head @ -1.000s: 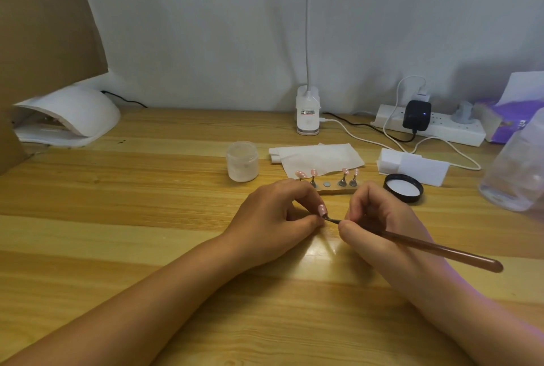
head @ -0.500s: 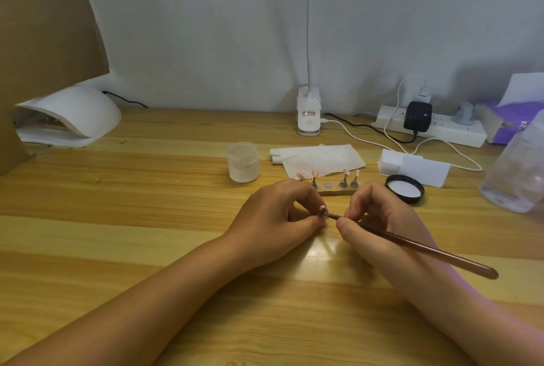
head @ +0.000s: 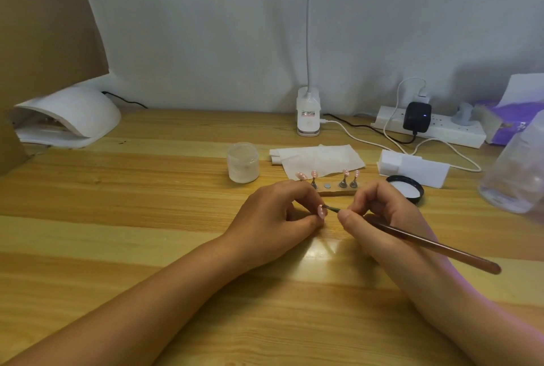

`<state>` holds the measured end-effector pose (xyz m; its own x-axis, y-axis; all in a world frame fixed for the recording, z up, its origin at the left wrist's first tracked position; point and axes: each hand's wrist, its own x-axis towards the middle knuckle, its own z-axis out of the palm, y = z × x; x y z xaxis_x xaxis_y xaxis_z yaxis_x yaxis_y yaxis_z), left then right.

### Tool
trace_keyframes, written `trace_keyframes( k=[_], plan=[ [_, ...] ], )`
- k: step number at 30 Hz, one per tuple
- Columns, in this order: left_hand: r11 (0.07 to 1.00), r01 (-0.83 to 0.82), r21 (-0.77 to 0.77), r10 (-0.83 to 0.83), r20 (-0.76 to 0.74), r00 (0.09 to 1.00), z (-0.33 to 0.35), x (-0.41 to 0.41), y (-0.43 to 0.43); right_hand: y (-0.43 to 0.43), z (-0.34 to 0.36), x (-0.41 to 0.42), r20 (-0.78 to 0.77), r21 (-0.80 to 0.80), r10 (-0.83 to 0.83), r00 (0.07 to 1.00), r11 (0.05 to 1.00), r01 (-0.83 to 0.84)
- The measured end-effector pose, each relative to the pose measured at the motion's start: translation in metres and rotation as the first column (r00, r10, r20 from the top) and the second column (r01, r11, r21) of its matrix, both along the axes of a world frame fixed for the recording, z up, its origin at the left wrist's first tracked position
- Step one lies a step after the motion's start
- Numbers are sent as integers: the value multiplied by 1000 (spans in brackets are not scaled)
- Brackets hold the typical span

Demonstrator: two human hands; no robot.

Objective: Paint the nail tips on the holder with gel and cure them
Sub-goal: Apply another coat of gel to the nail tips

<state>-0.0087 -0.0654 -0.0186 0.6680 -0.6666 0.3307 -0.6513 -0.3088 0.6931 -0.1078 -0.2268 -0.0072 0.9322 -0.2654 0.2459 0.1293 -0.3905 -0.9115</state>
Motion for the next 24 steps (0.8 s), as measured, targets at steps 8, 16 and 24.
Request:
trace_keyframes(
  k=[8,16,24],
  plan=[
    [1000,-5,7,5,12,1000,0,0,0,1,1,0,-40,-59,44,998,997,-47],
    [1000,-6,-24,5,-41,999,2,-2,0,0,1,-1,10,97,-10,1000,995,9],
    [996,-65,67,64,17,998,5,-5,-1,-2,1,-1,54,167,-14,998,986,5]
  ],
)
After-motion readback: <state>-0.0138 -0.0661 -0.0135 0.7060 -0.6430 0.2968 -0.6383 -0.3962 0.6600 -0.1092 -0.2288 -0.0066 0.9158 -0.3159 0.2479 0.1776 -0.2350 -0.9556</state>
